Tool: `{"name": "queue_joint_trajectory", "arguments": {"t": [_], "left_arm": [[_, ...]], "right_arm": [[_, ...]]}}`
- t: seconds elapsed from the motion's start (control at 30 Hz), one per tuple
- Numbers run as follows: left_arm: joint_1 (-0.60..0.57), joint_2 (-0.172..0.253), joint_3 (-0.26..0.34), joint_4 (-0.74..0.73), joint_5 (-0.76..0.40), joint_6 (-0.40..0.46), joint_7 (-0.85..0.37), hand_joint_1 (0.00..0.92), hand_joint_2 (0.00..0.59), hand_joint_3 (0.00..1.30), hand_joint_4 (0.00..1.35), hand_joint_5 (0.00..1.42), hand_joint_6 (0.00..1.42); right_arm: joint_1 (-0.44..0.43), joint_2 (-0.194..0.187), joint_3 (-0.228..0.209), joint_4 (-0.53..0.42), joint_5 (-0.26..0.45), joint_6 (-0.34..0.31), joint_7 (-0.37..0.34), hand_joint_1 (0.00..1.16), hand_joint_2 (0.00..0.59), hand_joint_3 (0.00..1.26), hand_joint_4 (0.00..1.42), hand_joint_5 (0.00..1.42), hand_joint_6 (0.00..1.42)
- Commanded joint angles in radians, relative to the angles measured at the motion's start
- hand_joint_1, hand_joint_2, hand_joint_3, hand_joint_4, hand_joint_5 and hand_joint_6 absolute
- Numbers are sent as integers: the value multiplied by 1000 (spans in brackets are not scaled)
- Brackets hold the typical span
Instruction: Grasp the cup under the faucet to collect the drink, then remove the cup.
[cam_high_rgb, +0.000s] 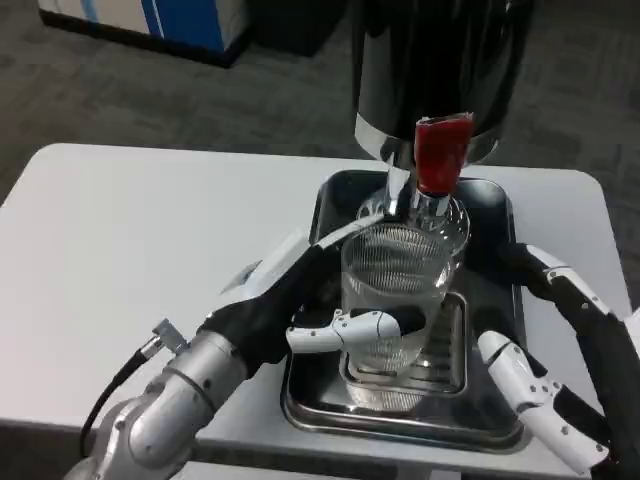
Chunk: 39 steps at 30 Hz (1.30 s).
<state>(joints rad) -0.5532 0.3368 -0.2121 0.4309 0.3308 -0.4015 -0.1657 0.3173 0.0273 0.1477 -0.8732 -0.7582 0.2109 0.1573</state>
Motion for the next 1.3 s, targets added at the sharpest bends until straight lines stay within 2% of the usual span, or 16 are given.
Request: {"name": "queue_joint_trajectory", "arguments": {"t": [0.03,0.4,0.6,0.83,1.17,1.3], "left_arm": [[18,10,-11,18,22,15,-7,226,72,0,0,49,108],[33,13,-11,3,12,11,-11,207,58,0,0,19,63],[75,23,9,-63,11,36,-3,170,42,0,0,16,46],[143,43,59,-173,-15,106,-13,113,21,0,0,16,44],[202,61,129,-276,-63,148,-21,112,27,0,0,14,18],[231,64,175,-359,-117,163,-35,112,27,0,0,9,16]], "right_arm": [[1,0,-3,-2,6,5,-15,266,413,202,216,181,98],[11,0,-2,-5,11,1,-19,267,413,212,220,183,98],[10,-1,3,-2,10,0,-21,267,413,214,220,183,98],[4,-3,3,3,9,3,-22,267,413,214,220,183,98],[-1,-4,11,10,6,7,-20,269,417,214,220,183,98],[-2,-4,12,5,3,10,-19,271,420,215,220,183,98]]}}
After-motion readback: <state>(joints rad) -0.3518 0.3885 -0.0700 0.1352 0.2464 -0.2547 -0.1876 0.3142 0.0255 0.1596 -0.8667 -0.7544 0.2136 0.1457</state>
